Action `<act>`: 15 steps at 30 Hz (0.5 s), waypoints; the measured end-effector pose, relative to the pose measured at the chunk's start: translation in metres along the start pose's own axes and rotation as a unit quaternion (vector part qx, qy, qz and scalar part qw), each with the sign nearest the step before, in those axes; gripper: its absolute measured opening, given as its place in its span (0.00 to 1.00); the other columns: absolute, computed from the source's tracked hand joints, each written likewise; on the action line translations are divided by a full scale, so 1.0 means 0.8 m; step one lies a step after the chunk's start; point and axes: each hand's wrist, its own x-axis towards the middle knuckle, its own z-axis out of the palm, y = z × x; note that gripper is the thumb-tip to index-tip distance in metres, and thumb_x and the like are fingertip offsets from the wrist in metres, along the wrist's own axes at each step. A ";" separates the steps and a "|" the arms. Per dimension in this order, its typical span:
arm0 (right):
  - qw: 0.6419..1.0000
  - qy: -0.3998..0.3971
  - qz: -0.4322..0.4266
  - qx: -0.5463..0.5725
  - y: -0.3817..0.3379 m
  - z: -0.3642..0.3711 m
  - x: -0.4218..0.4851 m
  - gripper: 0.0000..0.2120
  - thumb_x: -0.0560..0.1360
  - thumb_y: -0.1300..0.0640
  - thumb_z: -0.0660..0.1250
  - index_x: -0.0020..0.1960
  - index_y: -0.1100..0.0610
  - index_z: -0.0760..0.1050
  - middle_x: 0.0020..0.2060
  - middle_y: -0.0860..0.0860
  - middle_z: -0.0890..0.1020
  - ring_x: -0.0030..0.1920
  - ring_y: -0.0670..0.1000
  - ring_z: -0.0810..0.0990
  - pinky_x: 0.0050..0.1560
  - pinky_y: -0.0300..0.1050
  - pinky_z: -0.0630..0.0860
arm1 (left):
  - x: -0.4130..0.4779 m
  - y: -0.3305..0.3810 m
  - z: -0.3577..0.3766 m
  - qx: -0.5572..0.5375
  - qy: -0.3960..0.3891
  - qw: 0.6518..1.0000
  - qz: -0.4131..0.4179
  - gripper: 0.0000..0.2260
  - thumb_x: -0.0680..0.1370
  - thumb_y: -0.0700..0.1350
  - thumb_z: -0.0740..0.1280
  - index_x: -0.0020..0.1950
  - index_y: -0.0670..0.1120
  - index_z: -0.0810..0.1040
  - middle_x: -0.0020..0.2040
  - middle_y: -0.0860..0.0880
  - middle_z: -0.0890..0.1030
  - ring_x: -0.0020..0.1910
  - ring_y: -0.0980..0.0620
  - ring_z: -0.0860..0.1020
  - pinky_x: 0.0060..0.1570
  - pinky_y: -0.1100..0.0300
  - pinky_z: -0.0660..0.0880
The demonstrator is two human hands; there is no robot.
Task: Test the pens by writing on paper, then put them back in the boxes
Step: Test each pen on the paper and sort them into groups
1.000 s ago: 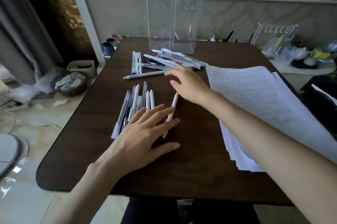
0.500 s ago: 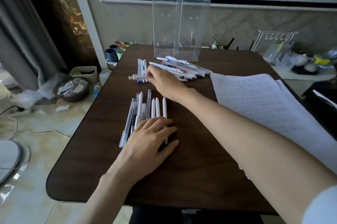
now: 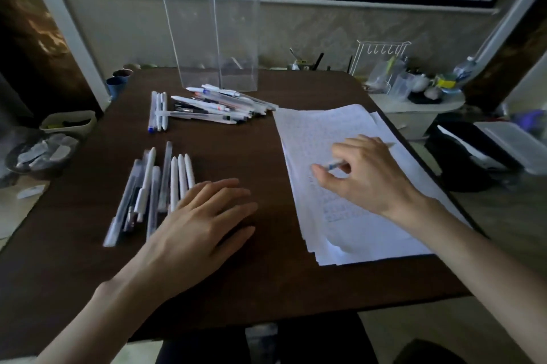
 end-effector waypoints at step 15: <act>0.821 0.138 0.333 0.442 0.051 -0.031 -0.066 0.31 0.77 0.36 0.48 0.43 0.59 0.78 0.29 0.57 0.81 0.30 0.50 0.79 0.32 0.37 0.74 | 0.109 0.103 0.062 -0.157 -0.096 0.969 0.165 0.18 0.81 0.49 0.53 0.68 0.47 0.72 0.68 0.50 0.72 0.67 0.54 0.69 0.66 0.62 0.63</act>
